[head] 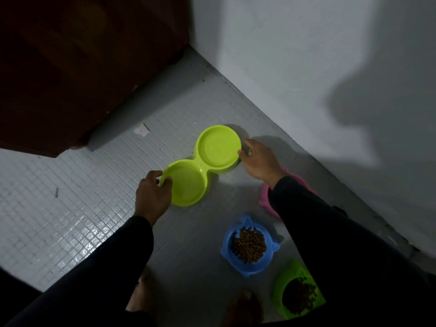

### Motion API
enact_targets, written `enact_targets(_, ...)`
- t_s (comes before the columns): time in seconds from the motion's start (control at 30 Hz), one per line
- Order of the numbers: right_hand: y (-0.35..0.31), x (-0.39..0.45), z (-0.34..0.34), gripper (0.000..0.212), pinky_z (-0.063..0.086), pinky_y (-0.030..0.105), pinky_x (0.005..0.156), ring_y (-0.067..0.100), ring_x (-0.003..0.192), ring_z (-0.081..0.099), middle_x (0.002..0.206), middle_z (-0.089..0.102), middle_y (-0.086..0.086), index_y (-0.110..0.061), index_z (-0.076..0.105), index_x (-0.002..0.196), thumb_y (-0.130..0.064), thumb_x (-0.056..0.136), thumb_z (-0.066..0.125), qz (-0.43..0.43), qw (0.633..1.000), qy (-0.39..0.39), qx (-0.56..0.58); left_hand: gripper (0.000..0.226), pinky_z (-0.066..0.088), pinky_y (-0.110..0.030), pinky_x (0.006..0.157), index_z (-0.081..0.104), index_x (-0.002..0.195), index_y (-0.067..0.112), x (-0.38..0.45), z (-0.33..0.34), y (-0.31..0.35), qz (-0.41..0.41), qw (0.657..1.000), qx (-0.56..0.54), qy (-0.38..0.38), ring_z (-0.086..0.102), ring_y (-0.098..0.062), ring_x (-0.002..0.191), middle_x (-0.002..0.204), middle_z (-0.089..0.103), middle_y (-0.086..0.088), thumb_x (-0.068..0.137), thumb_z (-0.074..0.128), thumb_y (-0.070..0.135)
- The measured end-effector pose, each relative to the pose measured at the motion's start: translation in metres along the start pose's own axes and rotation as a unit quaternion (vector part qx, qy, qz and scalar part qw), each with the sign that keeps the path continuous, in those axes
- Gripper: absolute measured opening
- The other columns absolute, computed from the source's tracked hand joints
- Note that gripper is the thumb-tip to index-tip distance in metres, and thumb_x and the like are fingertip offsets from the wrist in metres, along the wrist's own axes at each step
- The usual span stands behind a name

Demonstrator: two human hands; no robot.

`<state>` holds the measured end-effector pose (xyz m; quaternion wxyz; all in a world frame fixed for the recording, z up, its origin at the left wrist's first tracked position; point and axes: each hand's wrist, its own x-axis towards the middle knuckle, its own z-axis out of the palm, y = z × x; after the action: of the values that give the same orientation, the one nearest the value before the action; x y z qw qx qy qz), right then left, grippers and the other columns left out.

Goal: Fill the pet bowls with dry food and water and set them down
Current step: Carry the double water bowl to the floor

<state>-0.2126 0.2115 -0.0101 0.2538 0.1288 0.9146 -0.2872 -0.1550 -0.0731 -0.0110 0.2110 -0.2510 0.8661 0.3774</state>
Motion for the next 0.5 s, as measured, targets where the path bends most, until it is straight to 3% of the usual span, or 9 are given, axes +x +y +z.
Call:
enact_targets(0.1, 0.001, -0.017, -0.009, 0.052, 0.041, 0.042, 0.110, 0.039, 0.134, 0.049, 0.145, 0.053, 0.024, -0.001, 0.047, 0.145, -0.027, 0.101, 0.054, 0.007, 0.998, -0.031, -0.050, 0.051, 0.047, -0.040, 0.094, 0.056, 0.138, 0.010, -0.005, -0.009, 0.016, 0.042, 0.995, 0.082, -0.030, 0.060, -0.043, 0.115, 0.128, 0.057, -0.027, 0.097, 0.064, 0.038)
enact_targets(0.23, 0.000, -0.043, -0.020, 0.046, 0.048, 0.047, 0.101, 0.041, 0.123, 0.054, 0.134, 0.059, 0.023, -0.005, 0.052, 0.136, -0.028, 0.097, 0.053, 0.001, 0.990, -0.072, -0.120, 0.059, 0.045, -0.052, 0.106, 0.045, 0.150, 0.014, -0.008, -0.027, 0.045, 0.073, 0.975, 0.193, -0.081, 0.051, -0.047, 0.127, 0.143, 0.044, -0.026, 0.099, 0.061, 0.040)
enact_targets(0.33, -0.009, -0.069, -0.034, 0.036, 0.049, 0.047, 0.093, 0.040, 0.115, 0.054, 0.125, 0.060, 0.021, -0.006, 0.055, 0.125, -0.025, 0.095, 0.052, -0.010, 0.983, -0.086, -0.161, 0.061, 0.043, -0.056, 0.108, 0.044, 0.151, 0.015, -0.013, -0.040, 0.067, 0.101, 0.953, 0.261, -0.117, 0.047, -0.046, 0.130, 0.145, 0.044, -0.025, 0.099, 0.060, 0.043)
enact_targets(0.5, -0.021, -0.112, -0.063, 0.034, 0.043, 0.036, 0.085, 0.033, 0.113, 0.057, 0.123, 0.062, 0.012, -0.013, 0.056, 0.130, -0.027, 0.099, 0.050, 0.008, 0.975, -0.112, -0.190, 0.064, 0.044, -0.052, 0.106, 0.047, 0.147, 0.014, -0.036, -0.063, 0.099, 0.144, 0.912, 0.341, -0.174, 0.052, -0.045, 0.125, 0.139, 0.050, -0.025, 0.097, 0.052, 0.053)
